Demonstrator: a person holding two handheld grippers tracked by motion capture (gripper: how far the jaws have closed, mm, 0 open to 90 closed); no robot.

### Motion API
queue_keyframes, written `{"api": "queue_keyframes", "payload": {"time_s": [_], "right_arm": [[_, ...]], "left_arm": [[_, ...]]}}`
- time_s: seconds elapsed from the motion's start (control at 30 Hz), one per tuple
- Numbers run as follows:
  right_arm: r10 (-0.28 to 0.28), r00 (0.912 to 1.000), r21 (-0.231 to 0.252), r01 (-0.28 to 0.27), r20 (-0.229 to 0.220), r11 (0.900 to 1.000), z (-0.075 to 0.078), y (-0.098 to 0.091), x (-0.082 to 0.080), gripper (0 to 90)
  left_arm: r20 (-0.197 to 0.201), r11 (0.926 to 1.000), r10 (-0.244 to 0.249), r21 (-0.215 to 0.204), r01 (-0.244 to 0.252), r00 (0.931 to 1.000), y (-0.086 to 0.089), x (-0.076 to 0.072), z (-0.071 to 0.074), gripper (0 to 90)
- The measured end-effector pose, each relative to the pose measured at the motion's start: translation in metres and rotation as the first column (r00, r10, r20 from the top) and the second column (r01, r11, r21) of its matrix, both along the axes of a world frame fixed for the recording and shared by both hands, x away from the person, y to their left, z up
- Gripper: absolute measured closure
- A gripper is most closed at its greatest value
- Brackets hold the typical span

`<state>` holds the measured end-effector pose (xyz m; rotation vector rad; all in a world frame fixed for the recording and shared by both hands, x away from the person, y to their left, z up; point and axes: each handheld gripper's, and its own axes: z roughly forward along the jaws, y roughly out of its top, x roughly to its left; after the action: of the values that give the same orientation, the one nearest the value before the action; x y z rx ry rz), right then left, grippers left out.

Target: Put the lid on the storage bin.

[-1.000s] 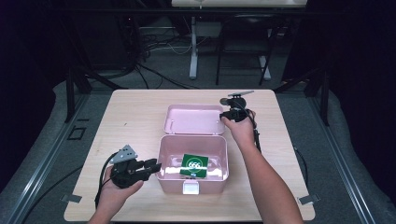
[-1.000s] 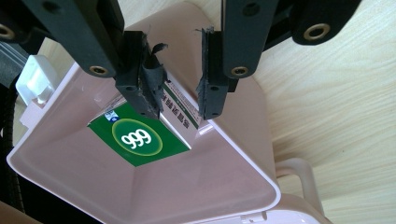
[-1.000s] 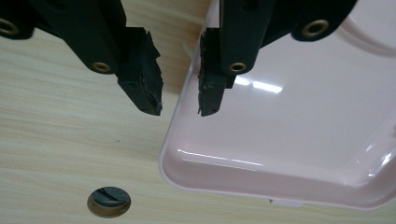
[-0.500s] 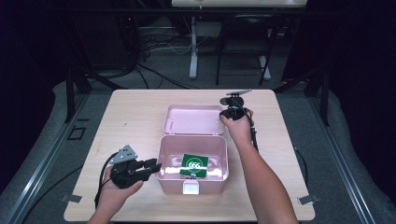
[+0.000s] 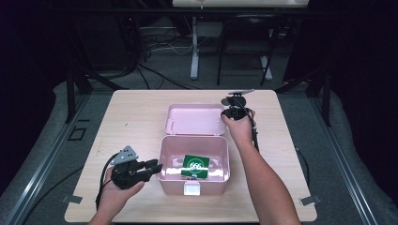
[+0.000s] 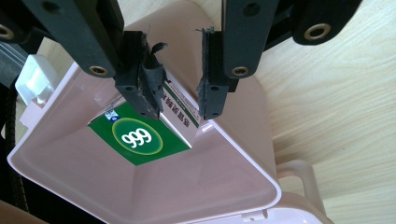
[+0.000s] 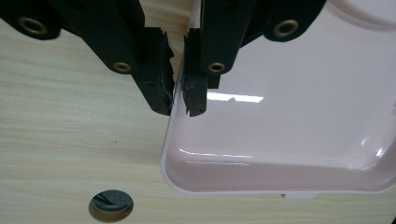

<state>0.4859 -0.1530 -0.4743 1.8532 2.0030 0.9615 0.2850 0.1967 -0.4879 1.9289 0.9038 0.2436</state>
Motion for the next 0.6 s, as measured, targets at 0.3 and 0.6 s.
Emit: {"api": "queue_keyframes", "payload": {"time_s": [0.3,0.6], "right_arm": [[-0.001,0.9980,-0.009,0.002,0.064,1.0000,0.009,0.001,-0.006,83.7],[0.000,0.9943,0.008,-0.001,0.107,1.0000,0.019,-0.001,-0.012,84.7]], "left_arm": [[0.004,1.0000,0.007,0.002,-0.007,1.0000,-0.001,0.000,0.000,68.3],[0.004,0.9999,0.011,-0.001,-0.011,0.9999,-0.001,0.000,-0.001,68.2]]}}
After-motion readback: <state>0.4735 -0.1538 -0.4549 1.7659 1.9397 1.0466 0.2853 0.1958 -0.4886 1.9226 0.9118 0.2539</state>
